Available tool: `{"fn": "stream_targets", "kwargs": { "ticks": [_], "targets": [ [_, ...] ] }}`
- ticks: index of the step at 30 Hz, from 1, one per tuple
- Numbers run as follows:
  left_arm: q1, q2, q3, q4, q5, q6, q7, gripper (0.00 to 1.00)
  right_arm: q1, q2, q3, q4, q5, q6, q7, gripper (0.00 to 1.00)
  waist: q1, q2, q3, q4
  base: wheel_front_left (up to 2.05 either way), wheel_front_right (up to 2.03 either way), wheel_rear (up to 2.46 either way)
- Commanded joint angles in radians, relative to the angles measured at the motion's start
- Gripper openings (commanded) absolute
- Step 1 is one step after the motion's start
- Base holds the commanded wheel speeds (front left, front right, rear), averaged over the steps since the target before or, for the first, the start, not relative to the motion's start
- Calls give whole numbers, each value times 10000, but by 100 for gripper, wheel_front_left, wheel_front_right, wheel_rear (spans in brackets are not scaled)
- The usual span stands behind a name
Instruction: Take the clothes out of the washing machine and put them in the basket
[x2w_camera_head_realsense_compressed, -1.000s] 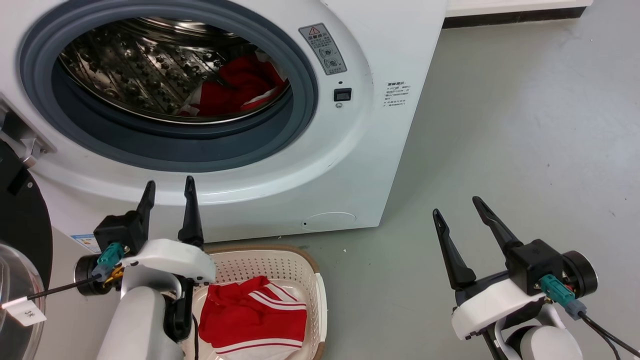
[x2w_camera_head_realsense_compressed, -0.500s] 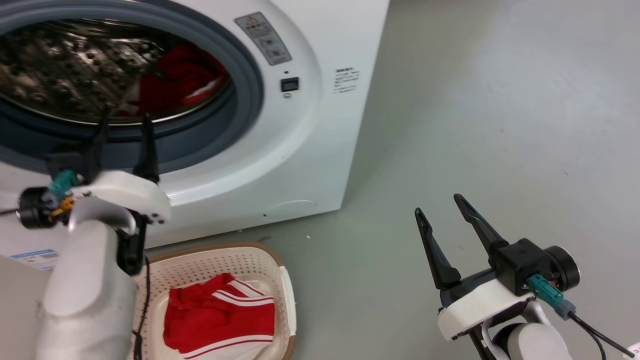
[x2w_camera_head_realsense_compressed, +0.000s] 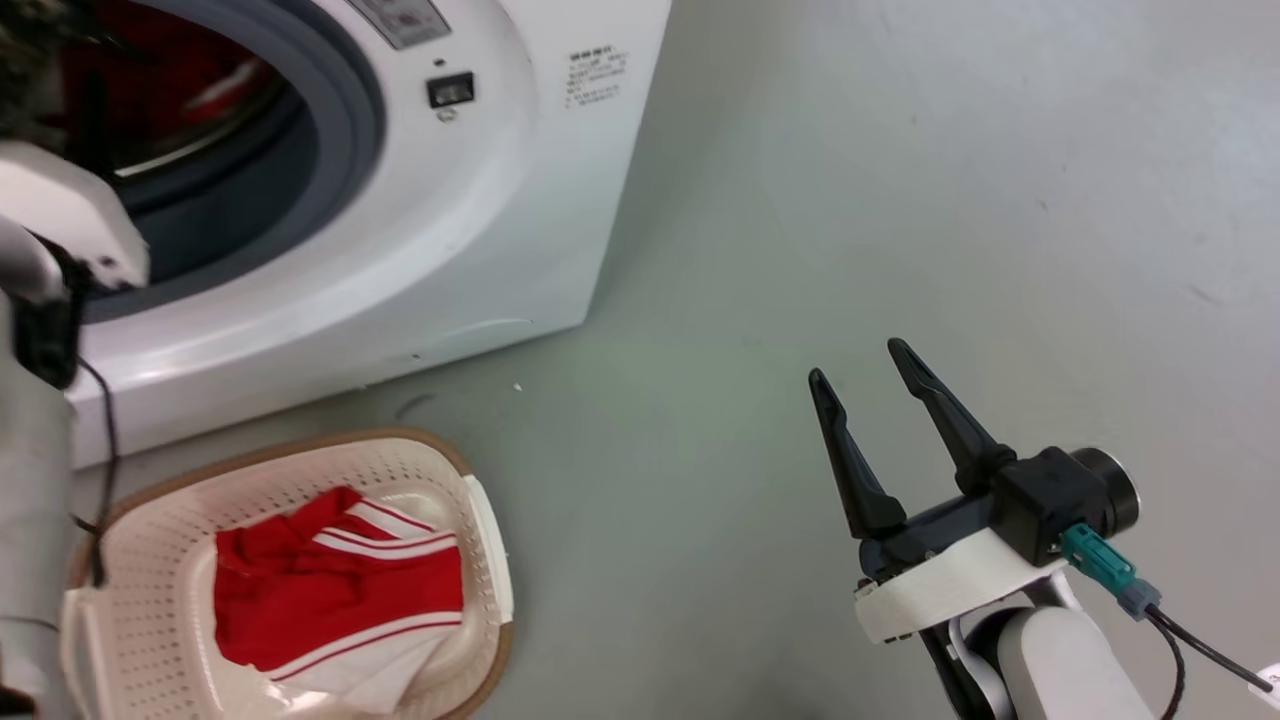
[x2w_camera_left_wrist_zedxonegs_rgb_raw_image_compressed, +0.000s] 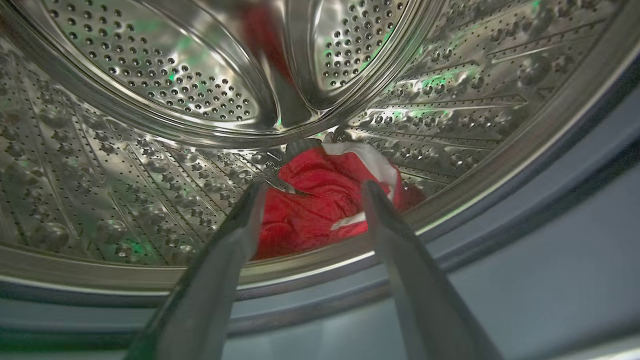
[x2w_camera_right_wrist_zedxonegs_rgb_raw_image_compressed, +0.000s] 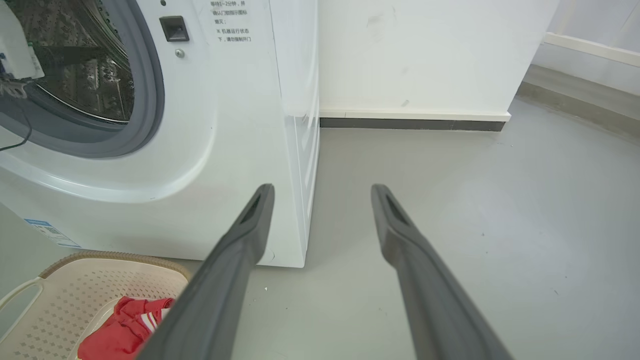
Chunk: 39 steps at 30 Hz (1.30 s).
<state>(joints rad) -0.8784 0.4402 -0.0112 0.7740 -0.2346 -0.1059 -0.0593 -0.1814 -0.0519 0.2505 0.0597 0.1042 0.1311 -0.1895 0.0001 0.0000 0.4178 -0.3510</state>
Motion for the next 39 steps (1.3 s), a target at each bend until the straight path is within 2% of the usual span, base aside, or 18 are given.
{"fn": "stream_targets", "kwargs": {
  "ticks": [1,16,24,39],
  "targets": [
    [-380,237,-45,135,2,-64,237,100,-221,29,100,38,112,-7,-122,100,-1,0,701,-475,0,0,0],
    [-3278,1930,-954,1271,-71,-234,3300,100,-745,29,1074,571,753,-7,-685,100,-1,0,2226,-1693,0,0,0],
    [-4304,2540,-1437,1308,-180,-250,4454,100,-619,30,1441,607,866,-8,-744,100,-1,0,2602,-2174,0,0,0],
    [-5211,2208,-1815,1571,-786,-104,7769,100,-247,28,1563,368,757,-8,-755,100,-1,0,3024,-2095,0,0,0]
  ]
}}
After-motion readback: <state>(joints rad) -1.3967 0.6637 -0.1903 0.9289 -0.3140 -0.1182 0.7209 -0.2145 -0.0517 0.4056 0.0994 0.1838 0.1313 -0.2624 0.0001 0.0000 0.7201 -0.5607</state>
